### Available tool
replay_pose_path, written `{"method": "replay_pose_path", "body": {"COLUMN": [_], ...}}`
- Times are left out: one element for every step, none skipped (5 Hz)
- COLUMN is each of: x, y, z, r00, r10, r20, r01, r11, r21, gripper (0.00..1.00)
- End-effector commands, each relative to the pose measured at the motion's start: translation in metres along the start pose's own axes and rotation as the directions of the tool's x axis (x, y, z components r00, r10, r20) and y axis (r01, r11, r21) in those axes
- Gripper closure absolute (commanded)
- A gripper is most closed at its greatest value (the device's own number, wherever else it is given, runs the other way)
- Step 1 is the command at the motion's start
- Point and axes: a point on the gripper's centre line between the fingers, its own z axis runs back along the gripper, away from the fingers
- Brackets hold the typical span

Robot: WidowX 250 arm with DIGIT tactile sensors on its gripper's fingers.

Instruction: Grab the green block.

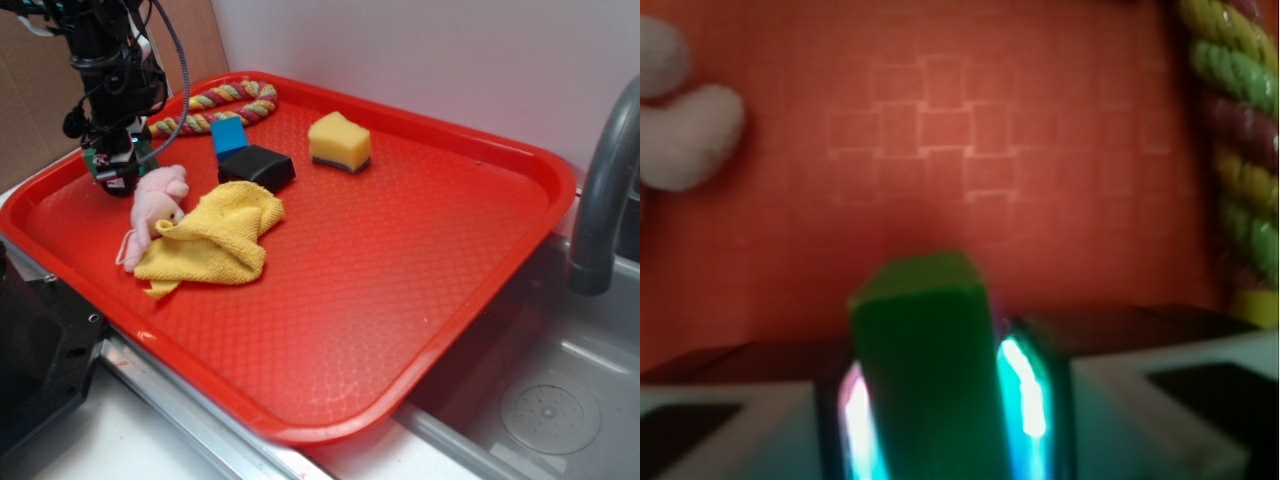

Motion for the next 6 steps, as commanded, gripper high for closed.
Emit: {"method": "replay_pose_path", "body": {"x": [0.067, 0.089, 0.117, 0.118, 0.118, 0.118], "y": [-0.042, -0.068, -0.096, -0.09, -0.088, -0.087], "z": [0.117, 0.177, 0.208, 0.208, 0.204, 0.203], "r00": [0.963, 0.918, 0.878, 0.812, 0.786, 0.765], "r10": [0.244, 0.355, 0.459, 0.579, 0.617, 0.642], "r20": [0.113, 0.179, 0.132, 0.075, 0.046, 0.056], "r01": [-0.264, -0.366, -0.454, -0.574, -0.611, -0.639], "r11": [0.939, 0.93, 0.888, 0.815, 0.785, 0.767], "r21": [0.219, 0.032, -0.072, -0.071, -0.097, -0.067], "gripper": [1.0, 1.0, 1.0, 1.0, 1.0, 1.0]}}
